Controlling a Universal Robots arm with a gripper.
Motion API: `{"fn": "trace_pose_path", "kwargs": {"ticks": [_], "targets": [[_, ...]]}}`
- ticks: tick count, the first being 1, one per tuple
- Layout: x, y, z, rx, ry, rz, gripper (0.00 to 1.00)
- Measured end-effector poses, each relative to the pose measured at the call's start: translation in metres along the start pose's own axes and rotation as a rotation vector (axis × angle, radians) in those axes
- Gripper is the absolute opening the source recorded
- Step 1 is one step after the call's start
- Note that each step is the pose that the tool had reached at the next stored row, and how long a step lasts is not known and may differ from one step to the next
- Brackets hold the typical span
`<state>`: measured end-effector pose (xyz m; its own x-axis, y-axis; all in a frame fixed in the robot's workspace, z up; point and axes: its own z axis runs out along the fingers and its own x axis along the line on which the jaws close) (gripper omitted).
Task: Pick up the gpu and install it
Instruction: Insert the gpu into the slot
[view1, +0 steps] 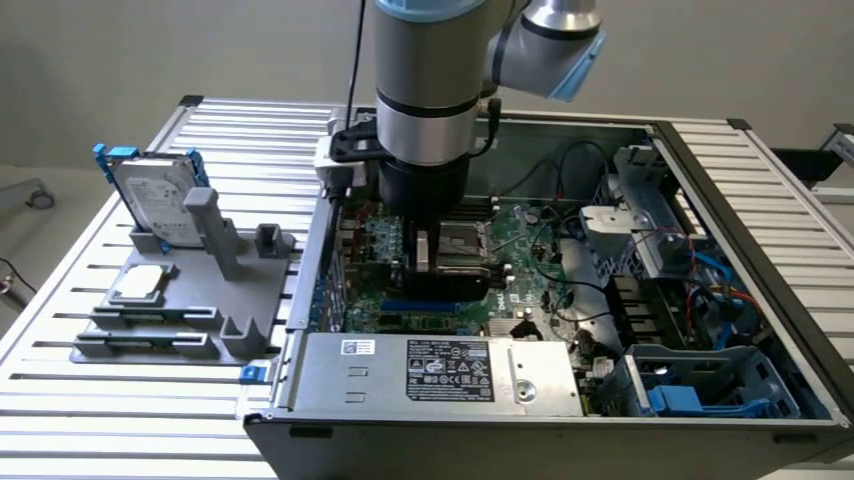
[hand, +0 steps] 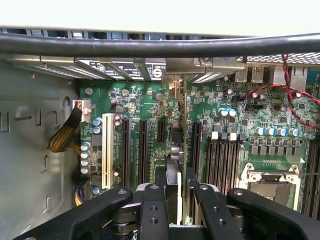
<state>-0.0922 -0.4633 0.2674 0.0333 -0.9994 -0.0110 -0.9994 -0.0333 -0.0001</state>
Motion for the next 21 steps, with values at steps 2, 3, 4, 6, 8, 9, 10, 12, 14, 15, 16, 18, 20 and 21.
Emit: {"fn": "trace_pose_path", "kwargs": {"ticks": [2,3,4,6,8,9,10,12,14,15,16,18,20,21], "targets": [[0.0,0.0,0.0012,-0.0007,-0.0014,0.0,0.26],[0.0,0.0,0.0019,-0.0012,-0.0023,0.0,0.26],[0.0,0.0,0.0024,-0.0019,-0.0031,0.001,0.26],[0.0001,-0.0003,0.0037,-0.0045,-0.0043,0.002,0.26],[0.0001,-0.0006,0.0048,-0.0112,-0.0055,0.004,0.26],[0.0001,-0.0007,0.0052,-0.0155,-0.0061,0.005,0.26],[0.0001,-0.0009,0.0055,-0.0195,-0.0067,0.006,0.26],[0.0002,-0.0014,0.0055,-0.0243,-0.0079,0.008,0.26],[0.0002,-0.0025,0.0057,-0.0257,-0.0087,0.01,0.26],[0.0003,-0.0034,0.0057,-0.0269,-0.0091,0.01,0.26],[0.0005,-0.004,0.0057,-0.0281,-0.0093,0.01,0.26],[0.0007,-0.0048,0.0057,-0.0303,-0.0098,0.011,0.26],[0.001,-0.005,0.0061,-0.0325,-0.0103,0.012,0.26],[0.0013,-0.005,0.0063,-0.0336,-0.0103,0.013,0.26]]}}
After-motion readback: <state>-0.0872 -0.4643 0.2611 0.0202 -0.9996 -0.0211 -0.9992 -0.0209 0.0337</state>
